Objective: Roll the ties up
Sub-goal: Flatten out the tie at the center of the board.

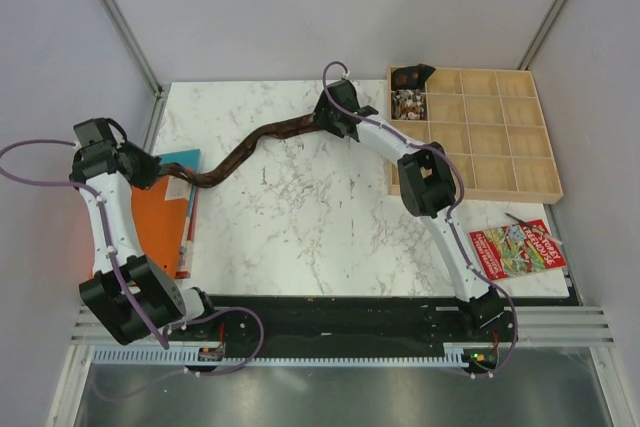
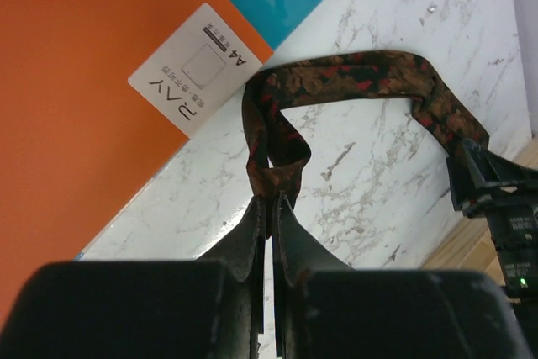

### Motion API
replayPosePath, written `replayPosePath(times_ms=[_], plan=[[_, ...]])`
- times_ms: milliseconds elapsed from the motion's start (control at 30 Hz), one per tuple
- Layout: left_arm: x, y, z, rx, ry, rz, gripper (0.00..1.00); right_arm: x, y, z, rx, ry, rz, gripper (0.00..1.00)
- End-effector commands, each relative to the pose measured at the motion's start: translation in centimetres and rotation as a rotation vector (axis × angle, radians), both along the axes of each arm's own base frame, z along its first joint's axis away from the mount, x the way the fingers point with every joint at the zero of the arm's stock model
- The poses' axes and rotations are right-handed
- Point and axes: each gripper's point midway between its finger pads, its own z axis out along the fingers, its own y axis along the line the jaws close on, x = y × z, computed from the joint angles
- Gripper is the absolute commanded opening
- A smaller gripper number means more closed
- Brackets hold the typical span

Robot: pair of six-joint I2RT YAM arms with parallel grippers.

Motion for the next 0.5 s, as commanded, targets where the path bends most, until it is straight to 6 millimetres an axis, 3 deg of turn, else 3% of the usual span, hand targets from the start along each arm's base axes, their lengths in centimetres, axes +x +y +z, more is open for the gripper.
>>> replayPosePath(times_ms=[0,200,467], plan=[[-0.6,-2.6,1.0,-0.067,-0.061,-0.104,0.04,1.9,-0.9,-1.3,-0.043,-0.022,-0.083,0.72],[-2.7,-6.0,-1.1,-0.187,-0.065,-0.138,0.04,4.5,-1.9,-2.7,-0.033,-0.071,-0.140,0.71],[-4.7,-12.5,-0.6,-0.353,-0.108,-0.200,0.02,9.9,-7.7,-0.9,-0.034,-0.196,-0.208,0.71]])
